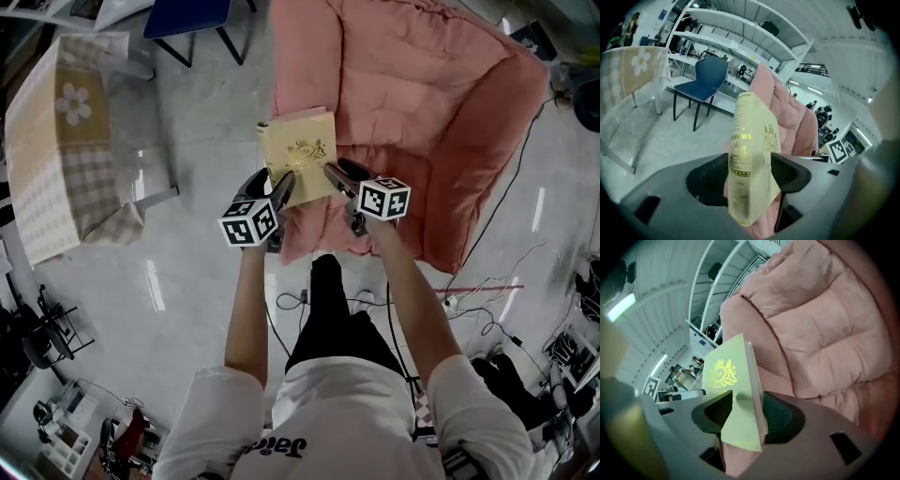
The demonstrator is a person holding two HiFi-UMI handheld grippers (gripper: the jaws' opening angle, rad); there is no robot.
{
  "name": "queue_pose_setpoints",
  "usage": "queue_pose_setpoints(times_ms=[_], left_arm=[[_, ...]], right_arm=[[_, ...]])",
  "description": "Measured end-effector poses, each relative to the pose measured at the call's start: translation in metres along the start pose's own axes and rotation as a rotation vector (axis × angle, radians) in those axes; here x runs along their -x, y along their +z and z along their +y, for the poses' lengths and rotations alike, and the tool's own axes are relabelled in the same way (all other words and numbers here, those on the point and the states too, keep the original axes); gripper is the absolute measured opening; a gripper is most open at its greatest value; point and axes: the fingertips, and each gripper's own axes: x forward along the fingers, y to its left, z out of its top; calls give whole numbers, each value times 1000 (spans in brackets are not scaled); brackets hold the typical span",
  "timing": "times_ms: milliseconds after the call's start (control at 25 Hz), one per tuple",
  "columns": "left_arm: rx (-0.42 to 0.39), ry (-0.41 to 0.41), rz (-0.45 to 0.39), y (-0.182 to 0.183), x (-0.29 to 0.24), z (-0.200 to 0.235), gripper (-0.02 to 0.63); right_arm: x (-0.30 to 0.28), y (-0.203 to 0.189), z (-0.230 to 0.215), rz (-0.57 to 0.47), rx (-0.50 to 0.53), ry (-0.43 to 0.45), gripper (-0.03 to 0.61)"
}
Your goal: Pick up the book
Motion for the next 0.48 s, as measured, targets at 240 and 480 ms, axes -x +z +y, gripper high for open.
queue_pose_setpoints(times_ms=[240, 480], left_arm=[[2, 24, 14, 0, -1, 3, 238], [3, -1, -27, 4, 22, -24, 227]], right_arm=[[-1, 3, 9, 9, 20, -11, 137], [35, -1, 29, -3, 32, -46, 120]])
